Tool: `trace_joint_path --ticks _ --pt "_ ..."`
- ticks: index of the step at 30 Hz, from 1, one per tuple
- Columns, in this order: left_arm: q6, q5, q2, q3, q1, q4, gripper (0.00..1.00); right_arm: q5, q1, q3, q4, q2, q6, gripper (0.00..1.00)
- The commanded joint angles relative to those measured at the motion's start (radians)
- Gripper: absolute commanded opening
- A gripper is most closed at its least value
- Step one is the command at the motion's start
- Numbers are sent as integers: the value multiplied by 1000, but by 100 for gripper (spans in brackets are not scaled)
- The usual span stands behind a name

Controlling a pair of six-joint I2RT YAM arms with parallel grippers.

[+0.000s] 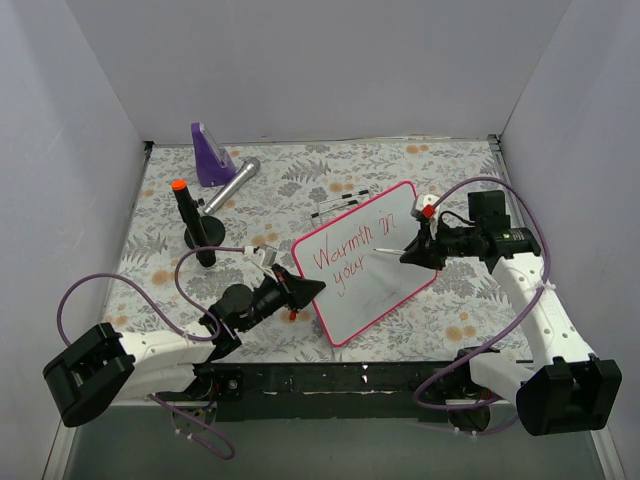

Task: Write a sentence on the whiteboard

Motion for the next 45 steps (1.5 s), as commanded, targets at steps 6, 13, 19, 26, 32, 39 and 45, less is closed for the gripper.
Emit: trace_joint_path --ticks 6,13,19,26,32,39,45 --pt "53 31 -51 3 -5 14 0 13 -50 -38 13 -57 -8 1" --pt "54 46 -43 0 -4 34 0 27 -51 -50 22 -70 -8 1" --pt "50 52 -31 -3 -5 53 0 7 -51 -55 10 -77 -34 1" --pt "47 47 -47 -7 -4 48 0 -4 -50 -58 9 -73 -42 1" --pt "41 43 -60 -13 -2 45 0 -8 -51 -63 1 -74 -62 1" --pt "31 43 -64 -12 -2 40 0 -7 -51 -87 21 -70 -80 1" --pt "24 41 -67 -15 -2 42 0 -1 -50 -86 22 -73 -79 1"
